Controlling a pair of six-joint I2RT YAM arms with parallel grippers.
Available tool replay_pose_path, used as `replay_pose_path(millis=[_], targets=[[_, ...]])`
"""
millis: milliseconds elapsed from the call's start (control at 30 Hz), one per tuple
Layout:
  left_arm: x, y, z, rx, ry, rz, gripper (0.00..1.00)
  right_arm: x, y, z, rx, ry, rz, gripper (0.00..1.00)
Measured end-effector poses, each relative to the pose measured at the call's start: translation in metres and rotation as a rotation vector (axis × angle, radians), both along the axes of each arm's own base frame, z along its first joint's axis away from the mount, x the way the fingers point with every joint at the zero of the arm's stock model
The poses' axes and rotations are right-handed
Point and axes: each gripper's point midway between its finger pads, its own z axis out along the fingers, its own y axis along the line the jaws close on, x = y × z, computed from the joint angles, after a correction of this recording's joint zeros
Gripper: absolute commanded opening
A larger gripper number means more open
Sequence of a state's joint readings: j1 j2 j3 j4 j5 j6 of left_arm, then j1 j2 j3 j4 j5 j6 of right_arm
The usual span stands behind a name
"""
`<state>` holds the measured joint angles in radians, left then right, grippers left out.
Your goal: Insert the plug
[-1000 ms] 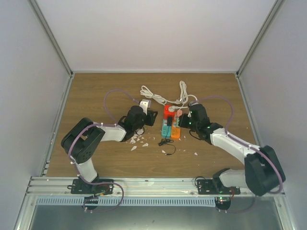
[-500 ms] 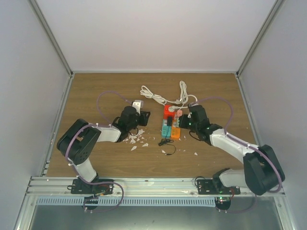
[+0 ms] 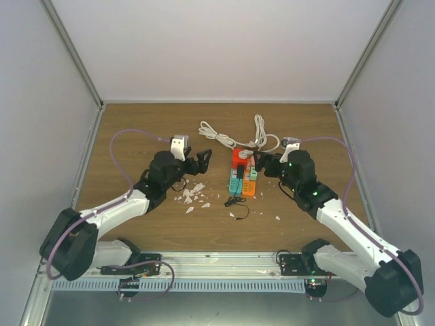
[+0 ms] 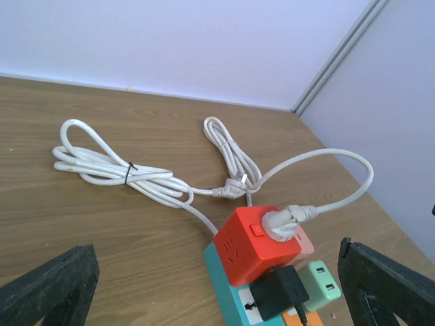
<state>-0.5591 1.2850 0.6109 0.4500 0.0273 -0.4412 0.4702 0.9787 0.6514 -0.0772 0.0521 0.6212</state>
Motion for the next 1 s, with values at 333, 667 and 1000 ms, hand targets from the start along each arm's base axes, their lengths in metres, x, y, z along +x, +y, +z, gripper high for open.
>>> replay_pose_path(millis=[333, 667, 1000], targets=[[-0.031, 0.012, -0.008, 0.029, 0.107, -0.028, 0.99, -0.013, 0.003, 0.008, -0.002, 0.001, 0.055, 1.0], [-0.072, 0.044, 0.013, 0.064, 0.157, 0.006, 0.99, -0.023, 0.019, 0.005, 0.003, 0.021, 0.166, 1.0], [-0.103, 0.091, 0.045, 0.064, 0.07, 0.133, 0.99, -0.034, 0.029, 0.023, 0.09, -0.034, 0.231, 1.0]])
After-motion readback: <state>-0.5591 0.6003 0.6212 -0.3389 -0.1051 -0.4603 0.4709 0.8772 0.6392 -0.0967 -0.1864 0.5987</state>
